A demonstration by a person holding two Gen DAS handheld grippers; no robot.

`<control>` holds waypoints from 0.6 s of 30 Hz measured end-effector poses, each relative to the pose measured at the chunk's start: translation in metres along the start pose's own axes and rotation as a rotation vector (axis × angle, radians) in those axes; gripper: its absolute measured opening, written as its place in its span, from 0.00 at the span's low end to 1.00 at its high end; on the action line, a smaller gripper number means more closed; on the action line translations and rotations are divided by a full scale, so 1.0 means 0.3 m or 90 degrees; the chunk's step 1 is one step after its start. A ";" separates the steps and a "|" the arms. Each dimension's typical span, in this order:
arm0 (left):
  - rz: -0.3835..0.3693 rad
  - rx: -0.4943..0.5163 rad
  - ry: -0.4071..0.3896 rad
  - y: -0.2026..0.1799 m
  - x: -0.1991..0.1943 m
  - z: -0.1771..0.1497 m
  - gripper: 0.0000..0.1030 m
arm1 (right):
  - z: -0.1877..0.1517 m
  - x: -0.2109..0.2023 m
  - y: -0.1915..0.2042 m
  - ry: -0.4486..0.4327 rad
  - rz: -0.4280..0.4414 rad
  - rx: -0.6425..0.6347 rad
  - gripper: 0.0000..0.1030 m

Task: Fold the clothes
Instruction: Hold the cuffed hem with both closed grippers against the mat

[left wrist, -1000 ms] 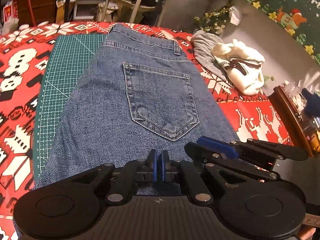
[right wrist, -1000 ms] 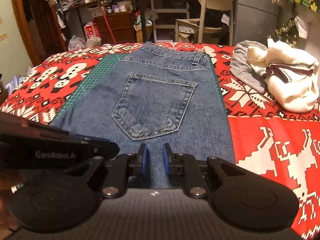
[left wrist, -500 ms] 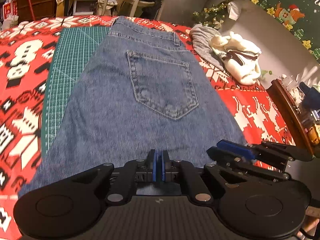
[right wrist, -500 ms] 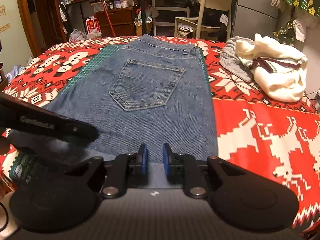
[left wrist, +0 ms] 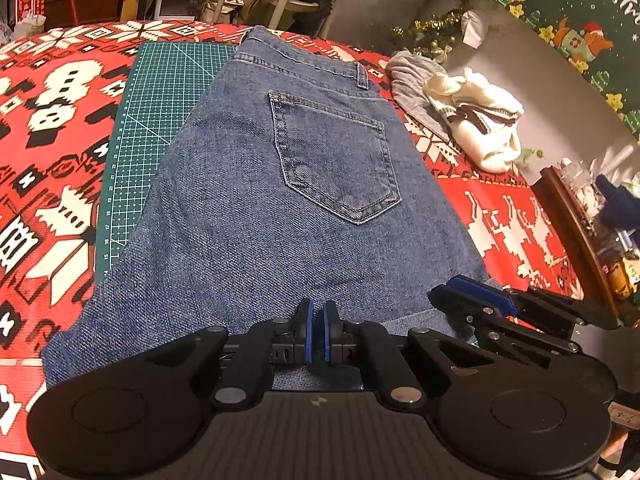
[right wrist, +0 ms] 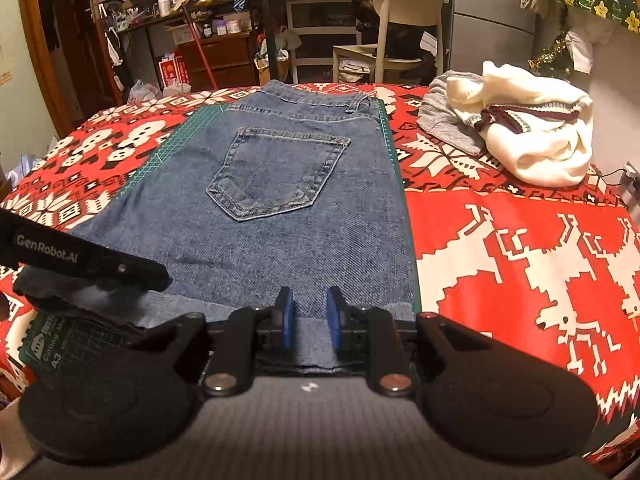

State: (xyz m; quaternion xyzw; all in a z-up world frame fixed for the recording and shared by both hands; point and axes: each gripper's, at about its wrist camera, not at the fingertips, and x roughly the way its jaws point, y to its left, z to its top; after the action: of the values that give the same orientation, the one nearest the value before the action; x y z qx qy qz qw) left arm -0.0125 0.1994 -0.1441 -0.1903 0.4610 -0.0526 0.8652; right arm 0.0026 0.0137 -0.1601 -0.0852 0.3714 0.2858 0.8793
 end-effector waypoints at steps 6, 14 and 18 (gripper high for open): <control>-0.028 -0.047 -0.002 0.034 -0.001 0.002 0.06 | -0.002 0.001 0.018 -0.003 -0.017 0.000 0.21; -0.017 -0.018 0.001 0.012 -0.001 0.007 0.05 | 0.003 0.004 0.031 0.000 -0.035 -0.001 0.21; 0.008 -0.011 0.000 -0.010 0.003 0.007 0.05 | 0.009 0.001 0.048 0.002 -0.048 -0.021 0.39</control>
State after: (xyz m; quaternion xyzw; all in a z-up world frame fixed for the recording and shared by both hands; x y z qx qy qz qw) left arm -0.0100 0.1971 -0.1425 -0.1951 0.4624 -0.0432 0.8639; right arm -0.0038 0.0265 -0.1575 -0.1142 0.3646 0.2587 0.8872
